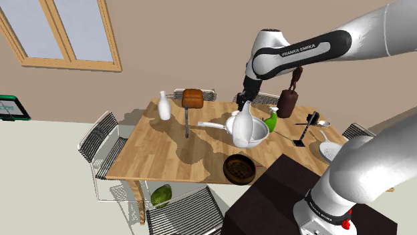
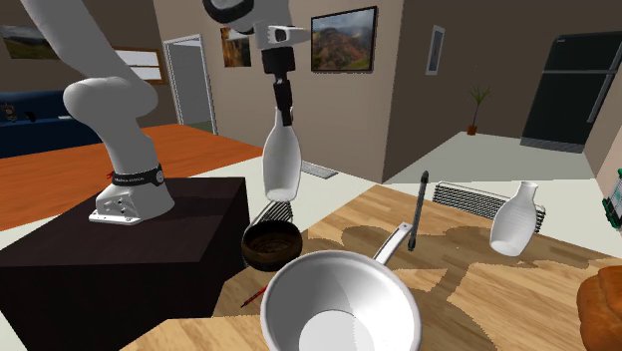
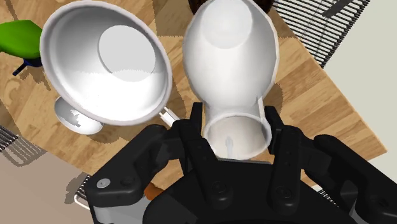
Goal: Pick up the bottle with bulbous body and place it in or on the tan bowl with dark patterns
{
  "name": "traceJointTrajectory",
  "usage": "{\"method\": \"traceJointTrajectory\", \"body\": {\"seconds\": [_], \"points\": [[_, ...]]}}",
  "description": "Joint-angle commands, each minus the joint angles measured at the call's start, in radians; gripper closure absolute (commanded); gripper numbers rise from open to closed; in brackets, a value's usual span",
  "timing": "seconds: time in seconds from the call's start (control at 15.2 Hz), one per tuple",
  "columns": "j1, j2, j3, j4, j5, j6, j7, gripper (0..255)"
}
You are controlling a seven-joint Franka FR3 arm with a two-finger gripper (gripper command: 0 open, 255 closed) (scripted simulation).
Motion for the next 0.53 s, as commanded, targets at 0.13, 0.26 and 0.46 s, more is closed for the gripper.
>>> {"method": "traceJointTrajectory", "body": {"seconds": [0.13,0.26,0.46], "points": [[-0.008,-0.221,0.023,-0.117,-0.015,-0.104,0.026,255],[-0.009,-0.213,0.022,-0.139,-0.015,-0.074,0.026,255],[-0.009,-0.200,0.020,-0.171,-0.016,-0.029,0.025,255]]}}
